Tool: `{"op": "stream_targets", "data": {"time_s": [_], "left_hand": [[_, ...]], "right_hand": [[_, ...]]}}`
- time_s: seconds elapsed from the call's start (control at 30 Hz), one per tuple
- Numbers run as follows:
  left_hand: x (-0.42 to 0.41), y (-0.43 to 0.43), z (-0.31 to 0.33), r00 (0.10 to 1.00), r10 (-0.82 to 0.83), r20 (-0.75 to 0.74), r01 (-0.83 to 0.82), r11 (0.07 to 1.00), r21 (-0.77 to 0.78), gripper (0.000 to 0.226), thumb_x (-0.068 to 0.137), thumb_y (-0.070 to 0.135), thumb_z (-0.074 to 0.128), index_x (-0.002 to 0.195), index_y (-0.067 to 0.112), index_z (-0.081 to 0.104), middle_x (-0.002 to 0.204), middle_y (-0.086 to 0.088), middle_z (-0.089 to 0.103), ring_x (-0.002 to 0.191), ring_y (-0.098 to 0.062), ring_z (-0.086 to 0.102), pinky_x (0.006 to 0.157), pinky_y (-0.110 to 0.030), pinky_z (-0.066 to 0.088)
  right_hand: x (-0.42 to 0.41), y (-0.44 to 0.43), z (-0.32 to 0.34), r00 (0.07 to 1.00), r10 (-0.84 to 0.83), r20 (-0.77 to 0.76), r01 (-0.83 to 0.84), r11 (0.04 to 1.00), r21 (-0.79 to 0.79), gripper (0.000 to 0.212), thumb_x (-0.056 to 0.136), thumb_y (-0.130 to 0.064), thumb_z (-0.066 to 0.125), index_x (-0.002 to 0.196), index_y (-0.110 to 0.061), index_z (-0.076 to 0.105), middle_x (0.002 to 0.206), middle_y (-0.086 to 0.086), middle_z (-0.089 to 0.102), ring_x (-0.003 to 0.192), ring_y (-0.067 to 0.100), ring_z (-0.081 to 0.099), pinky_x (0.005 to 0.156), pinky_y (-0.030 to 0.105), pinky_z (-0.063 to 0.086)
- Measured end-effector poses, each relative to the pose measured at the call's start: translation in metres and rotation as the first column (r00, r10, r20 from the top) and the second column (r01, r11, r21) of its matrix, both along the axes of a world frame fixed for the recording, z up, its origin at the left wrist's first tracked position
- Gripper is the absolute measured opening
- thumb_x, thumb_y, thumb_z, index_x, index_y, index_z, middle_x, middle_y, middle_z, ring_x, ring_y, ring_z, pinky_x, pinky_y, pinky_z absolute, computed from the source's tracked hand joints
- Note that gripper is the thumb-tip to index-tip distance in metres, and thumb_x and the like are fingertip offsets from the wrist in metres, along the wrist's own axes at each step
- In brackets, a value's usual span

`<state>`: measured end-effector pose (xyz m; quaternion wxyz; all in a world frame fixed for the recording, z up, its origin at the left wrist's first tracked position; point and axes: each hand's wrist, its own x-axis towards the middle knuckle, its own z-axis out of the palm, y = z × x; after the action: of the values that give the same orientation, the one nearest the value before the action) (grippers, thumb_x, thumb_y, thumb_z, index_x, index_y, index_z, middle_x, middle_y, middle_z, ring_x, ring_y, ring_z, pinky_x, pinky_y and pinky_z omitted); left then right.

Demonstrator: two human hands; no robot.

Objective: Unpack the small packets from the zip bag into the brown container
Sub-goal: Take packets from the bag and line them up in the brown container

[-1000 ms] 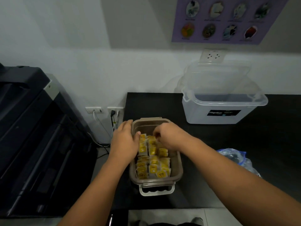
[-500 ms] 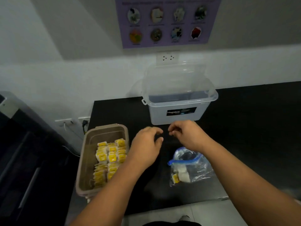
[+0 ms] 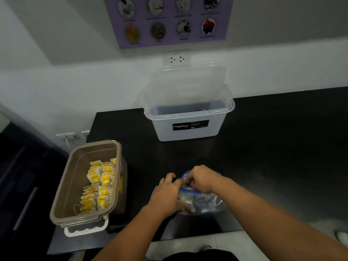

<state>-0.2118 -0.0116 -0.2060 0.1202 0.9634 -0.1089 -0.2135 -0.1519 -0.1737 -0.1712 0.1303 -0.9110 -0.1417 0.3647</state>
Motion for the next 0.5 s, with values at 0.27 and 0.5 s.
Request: {"op": "stream_targets", "data": {"time_s": [0.27, 0.5], "left_hand": [[-0.003, -0.007, -0.006, 0.989, 0.12, 0.089, -0.104, 0.98, -0.171, 0.032, 0.081, 0.024, 0.075, 0.108, 0.023, 0.058, 0.115, 0.005, 0.044, 0.093, -0.014, 0.057, 0.082, -0.025, 0.047], [-0.006, -0.009, -0.009, 0.976, 0.174, 0.129, -0.144, 0.965, -0.218, 0.037, 0.082, 0.028, 0.078, 0.114, 0.025, 0.059, 0.117, 0.011, 0.043, 0.09, -0.004, 0.053, 0.086, -0.022, 0.051]], "right_hand": [[0.006, -0.001, -0.017, 0.994, 0.044, -0.098, -0.04, 0.998, 0.039, 0.034, 0.091, -0.019, 0.071, 0.125, -0.026, 0.069, 0.12, 0.001, 0.067, 0.105, 0.018, 0.066, 0.098, 0.04, 0.056], [0.009, -0.005, -0.027, 0.98, -0.173, -0.099, 0.185, 0.975, 0.123, 0.01, 0.092, -0.019, 0.07, 0.091, -0.01, 0.073, 0.088, 0.003, 0.069, 0.084, 0.017, 0.067, 0.089, 0.038, 0.06]]}}
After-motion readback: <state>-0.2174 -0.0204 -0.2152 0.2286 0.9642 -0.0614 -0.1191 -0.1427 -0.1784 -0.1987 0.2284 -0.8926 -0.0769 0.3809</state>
